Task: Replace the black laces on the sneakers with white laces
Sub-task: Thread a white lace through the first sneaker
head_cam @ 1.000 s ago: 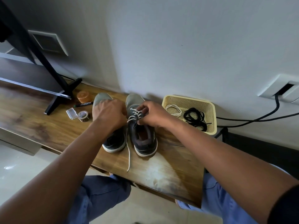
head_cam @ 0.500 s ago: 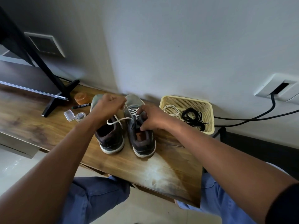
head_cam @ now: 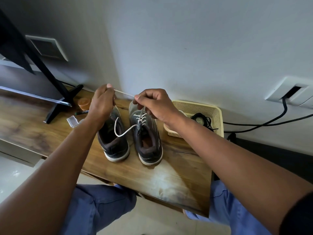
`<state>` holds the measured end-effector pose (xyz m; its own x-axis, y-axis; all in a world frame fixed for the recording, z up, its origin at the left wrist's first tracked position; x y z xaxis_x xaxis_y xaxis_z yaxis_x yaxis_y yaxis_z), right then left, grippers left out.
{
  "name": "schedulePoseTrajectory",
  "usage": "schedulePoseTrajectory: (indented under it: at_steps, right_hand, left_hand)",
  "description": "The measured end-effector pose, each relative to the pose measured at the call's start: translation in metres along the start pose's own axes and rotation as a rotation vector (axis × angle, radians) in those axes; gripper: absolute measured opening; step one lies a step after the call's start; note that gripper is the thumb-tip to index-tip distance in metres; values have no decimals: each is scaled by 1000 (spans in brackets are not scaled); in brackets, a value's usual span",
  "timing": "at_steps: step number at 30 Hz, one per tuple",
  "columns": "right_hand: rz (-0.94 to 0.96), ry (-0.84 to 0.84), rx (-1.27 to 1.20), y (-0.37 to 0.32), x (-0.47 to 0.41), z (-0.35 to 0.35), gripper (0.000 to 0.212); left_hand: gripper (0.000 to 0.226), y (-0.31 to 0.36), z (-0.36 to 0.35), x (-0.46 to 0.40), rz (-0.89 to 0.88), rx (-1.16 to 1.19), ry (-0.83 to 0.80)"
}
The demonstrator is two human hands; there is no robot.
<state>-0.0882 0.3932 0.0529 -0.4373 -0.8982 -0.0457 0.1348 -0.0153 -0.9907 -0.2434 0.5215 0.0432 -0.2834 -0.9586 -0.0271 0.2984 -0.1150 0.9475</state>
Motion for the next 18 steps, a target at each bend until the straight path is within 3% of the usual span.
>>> schedulePoseTrajectory:
  at_steps: [3, 7, 14, 18]
  right_hand:
    - [-17, -6, -21, 4, 0, 2, 16]
    - [-34, -41, -9, 8, 1, 0, 11]
    - [-64, -132, 148, 22, 2, -12, 10]
    - [-147, -76, 109, 28, 0, -3, 21]
  left_hand:
    - [33, -8, 7, -5, 65, -63, 51]
    - [25, -7, 10, -3, 154, 329, 53]
    - [10, 12, -3, 5, 183, 821, -131]
    - [13, 16, -7, 7, 148, 820, -231]
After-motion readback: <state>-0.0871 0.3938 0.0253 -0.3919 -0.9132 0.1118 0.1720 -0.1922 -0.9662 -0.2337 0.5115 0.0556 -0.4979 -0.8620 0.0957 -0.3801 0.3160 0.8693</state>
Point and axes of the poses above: each hand's wrist, its own x-axis away from the middle knuckle, its own z-axis out of the back of the hand, y = z × x, the point moved 5 cm from there along -x, towards the middle knuckle, and after that the axes turned 5 degrees about y, right-handed, at the moved point
